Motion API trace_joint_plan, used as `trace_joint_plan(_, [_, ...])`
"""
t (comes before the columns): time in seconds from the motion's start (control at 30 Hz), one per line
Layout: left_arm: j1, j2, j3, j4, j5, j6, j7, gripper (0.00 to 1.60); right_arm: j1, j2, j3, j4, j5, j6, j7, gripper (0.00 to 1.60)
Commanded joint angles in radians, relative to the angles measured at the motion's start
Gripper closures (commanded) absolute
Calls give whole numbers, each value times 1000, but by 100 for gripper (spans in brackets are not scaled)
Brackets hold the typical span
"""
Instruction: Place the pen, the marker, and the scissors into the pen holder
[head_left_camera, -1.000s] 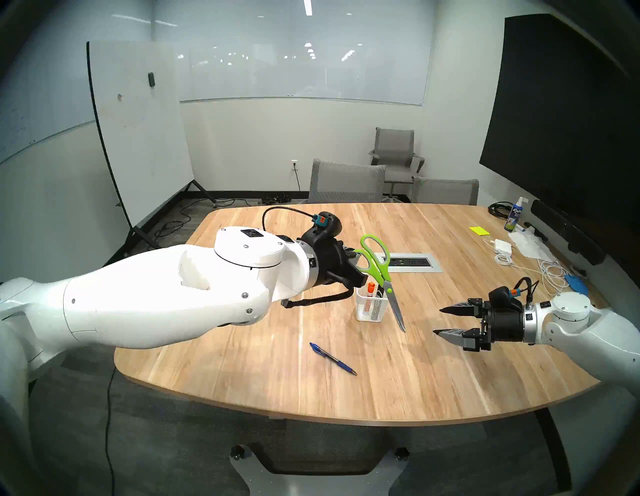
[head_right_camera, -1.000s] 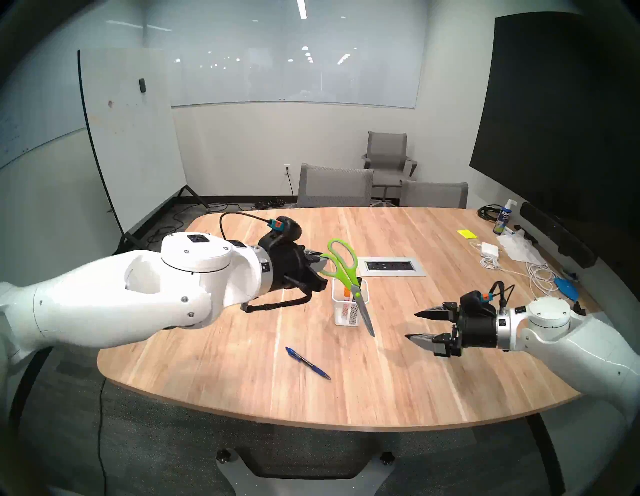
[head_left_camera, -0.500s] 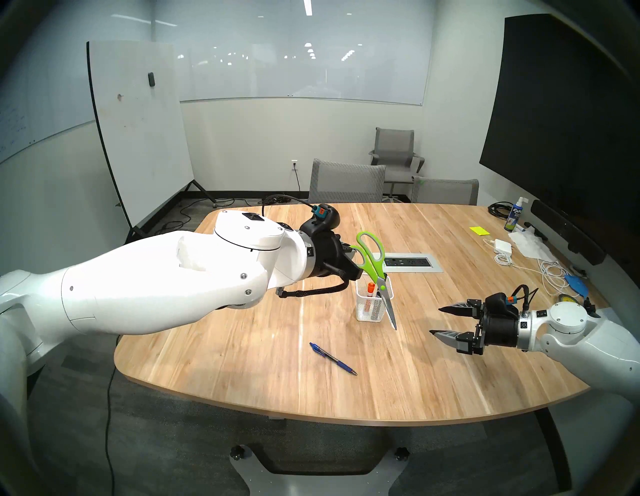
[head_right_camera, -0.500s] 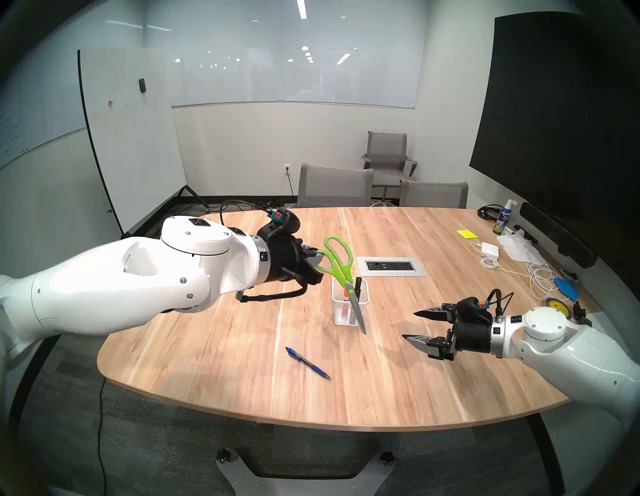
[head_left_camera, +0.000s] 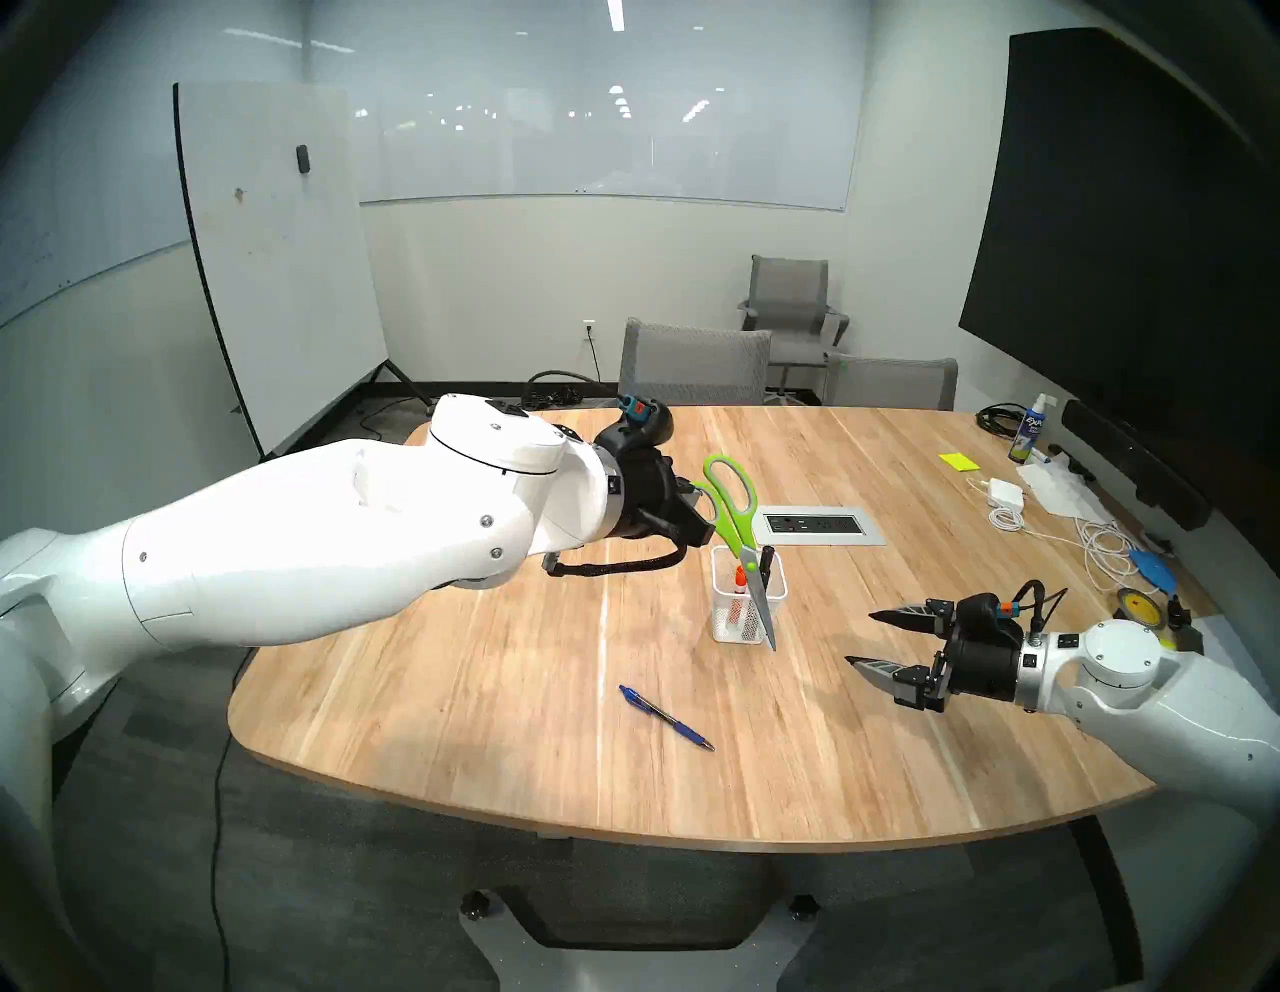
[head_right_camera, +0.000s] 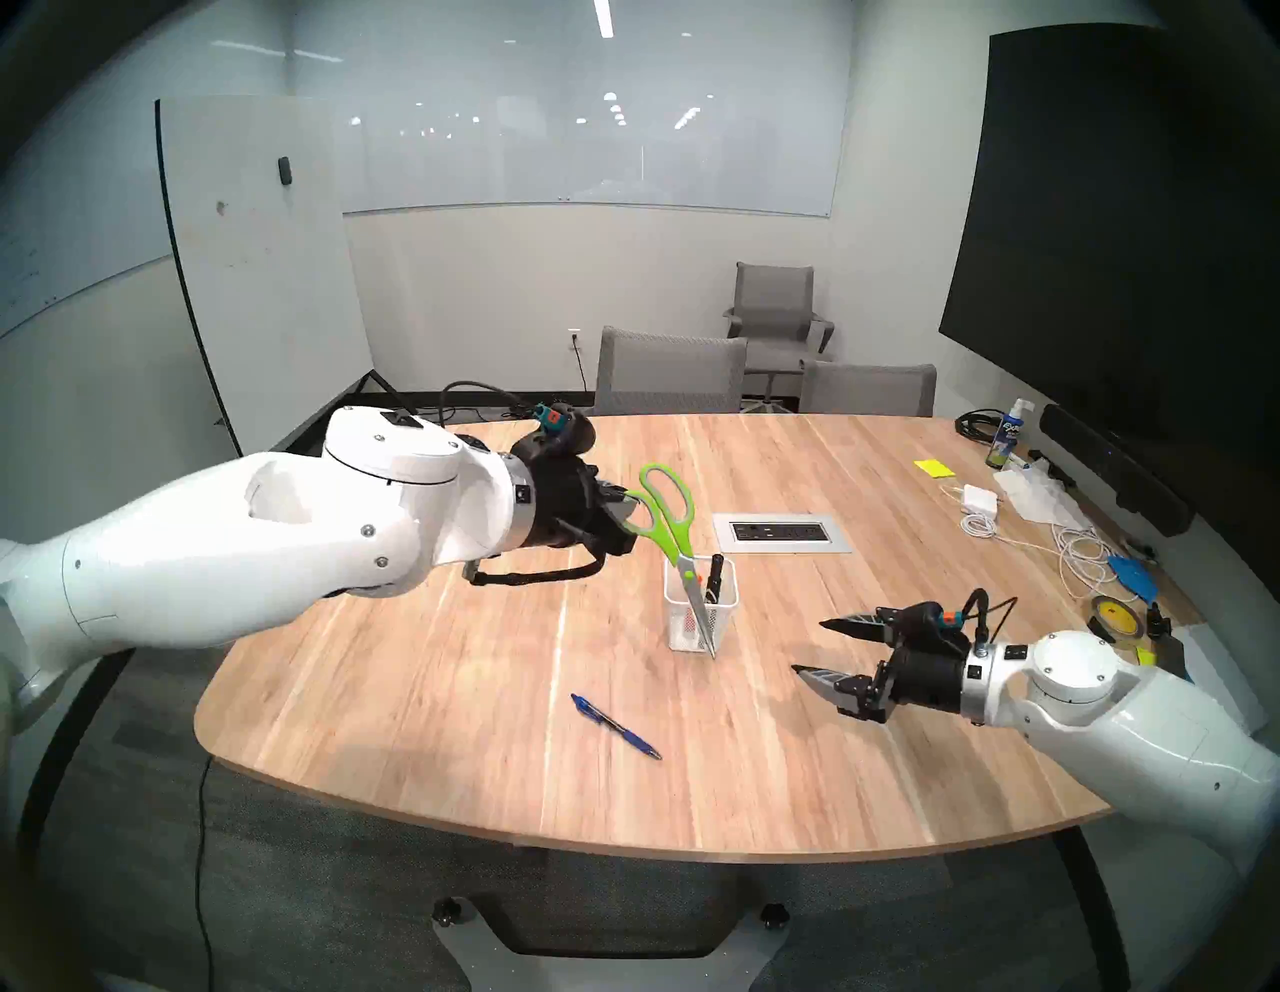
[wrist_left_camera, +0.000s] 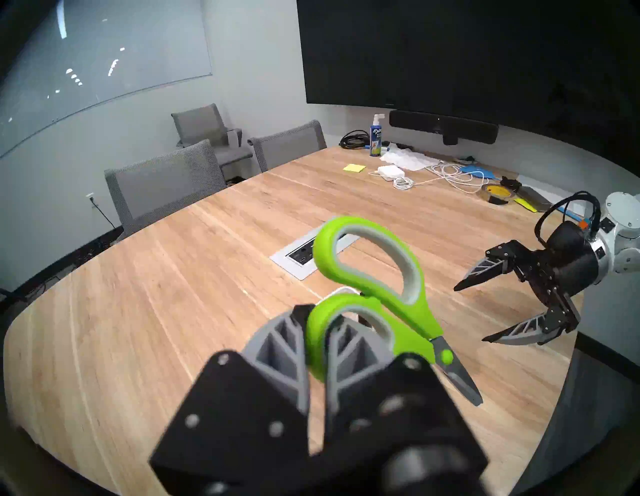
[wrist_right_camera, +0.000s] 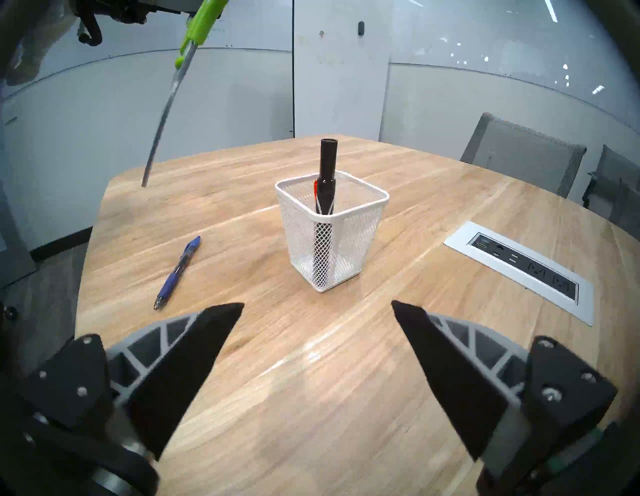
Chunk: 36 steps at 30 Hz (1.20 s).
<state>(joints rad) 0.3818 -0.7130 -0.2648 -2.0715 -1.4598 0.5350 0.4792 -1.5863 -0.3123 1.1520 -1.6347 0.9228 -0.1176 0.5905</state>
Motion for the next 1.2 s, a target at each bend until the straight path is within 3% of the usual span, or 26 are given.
trace_joint_plan(0.0, [-34, -8, -29, 4, -3, 7, 2, 160, 23, -3, 13, -14, 15, 24, -4, 0])
trace_joint_plan(0.6, [-47, -58, -17, 113, 43, 32, -15, 160, 22, -7, 18, -14, 13, 35, -4, 0])
trace_joint_plan(1.17, [-77, -119, -4, 183, 104, 49, 18, 160, 22, -7, 18, -14, 13, 35, -3, 0])
